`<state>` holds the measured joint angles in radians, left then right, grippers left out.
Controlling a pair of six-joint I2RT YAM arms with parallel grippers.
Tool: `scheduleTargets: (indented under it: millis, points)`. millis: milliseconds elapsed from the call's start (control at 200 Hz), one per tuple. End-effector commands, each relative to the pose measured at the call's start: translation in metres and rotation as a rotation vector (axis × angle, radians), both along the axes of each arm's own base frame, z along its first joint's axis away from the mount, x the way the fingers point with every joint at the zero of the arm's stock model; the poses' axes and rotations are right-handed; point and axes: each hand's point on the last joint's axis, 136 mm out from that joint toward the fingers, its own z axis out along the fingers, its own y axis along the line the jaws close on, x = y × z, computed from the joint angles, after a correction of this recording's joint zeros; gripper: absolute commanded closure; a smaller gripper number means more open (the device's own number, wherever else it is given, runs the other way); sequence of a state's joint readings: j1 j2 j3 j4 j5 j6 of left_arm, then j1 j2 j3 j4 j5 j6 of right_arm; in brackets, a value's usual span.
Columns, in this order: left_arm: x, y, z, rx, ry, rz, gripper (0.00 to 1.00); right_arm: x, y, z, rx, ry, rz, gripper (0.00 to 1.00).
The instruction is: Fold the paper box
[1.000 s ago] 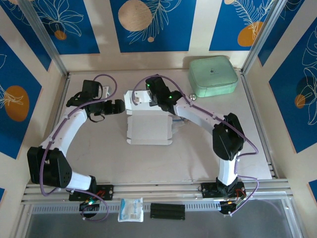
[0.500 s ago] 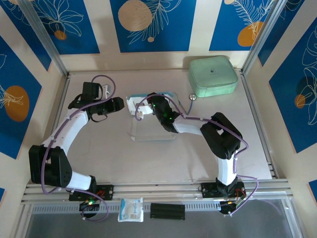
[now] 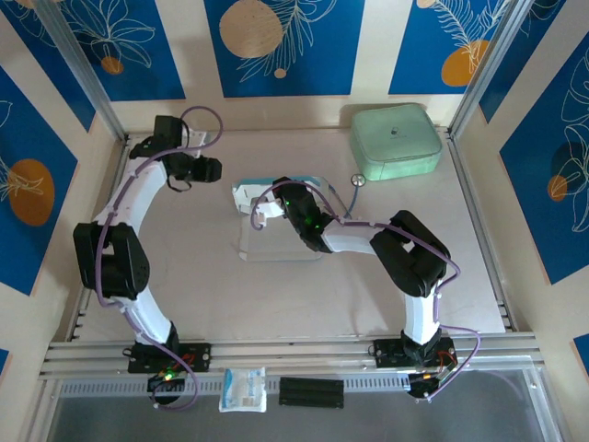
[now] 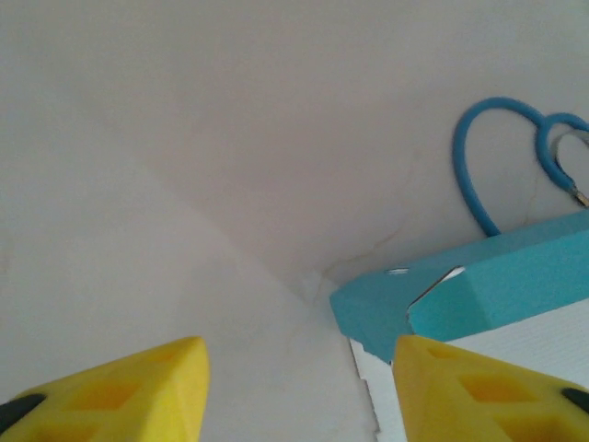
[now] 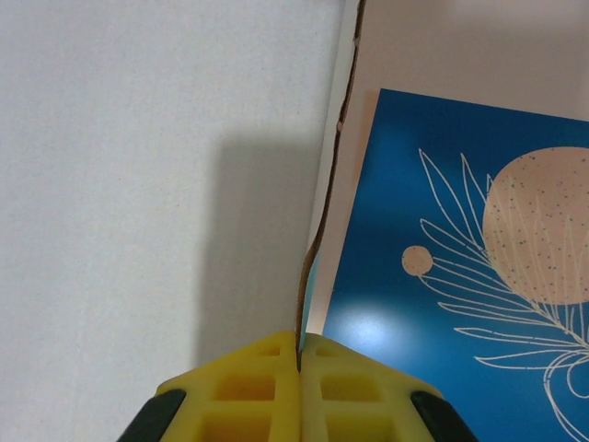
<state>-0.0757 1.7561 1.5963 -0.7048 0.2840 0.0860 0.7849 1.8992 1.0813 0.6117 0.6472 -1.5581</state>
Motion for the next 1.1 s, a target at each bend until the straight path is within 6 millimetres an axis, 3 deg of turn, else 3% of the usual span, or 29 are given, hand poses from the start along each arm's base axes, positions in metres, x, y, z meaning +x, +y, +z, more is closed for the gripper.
scheduleTargets:
  millis: [0, 130, 275, 360, 555, 745, 925, 1091]
  points:
    - [-0.007, 0.007, 0.026, 0.116, -0.145, -0.275, 0.42, -0.006, -0.007, -0.009, -0.017, 0.06, 0.015, 0.94]
    - [-0.004, 0.02, 0.03, 0.055, -0.264, -0.324, 0.42, -0.008, -0.013, -0.017, -0.04, 0.099, 0.037, 0.94]
    - [-0.027, 0.011, -0.006, 0.07, -0.329, -0.518, 0.44, -0.013, -0.018, -0.02, -0.041, 0.141, 0.072, 0.95]
    - [-0.037, 0.0, -0.018, 0.047, -0.361, -0.623, 0.44, -0.013, -0.016, -0.018, -0.04, 0.155, 0.083, 0.95]
    - [-0.03, -0.012, -0.005, 0.022, -0.464, -0.74, 0.45, -0.016, -0.016, -0.021, -0.042, 0.183, 0.101, 0.95]
    - [-0.05, -0.023, -0.012, -0.018, -0.403, -0.942, 0.44, -0.023, -0.023, -0.022, -0.071, 0.159, 0.124, 0.95]
    - [-0.046, -0.035, -0.044, 0.047, -0.319, -1.079, 0.44, -0.023, -0.036, -0.028, -0.098, 0.154, 0.118, 0.96]
    - [-0.042, -0.049, -0.048, 0.009, -0.373, -1.116, 0.44, -0.024, -0.043, -0.041, -0.114, 0.153, 0.112, 0.96]
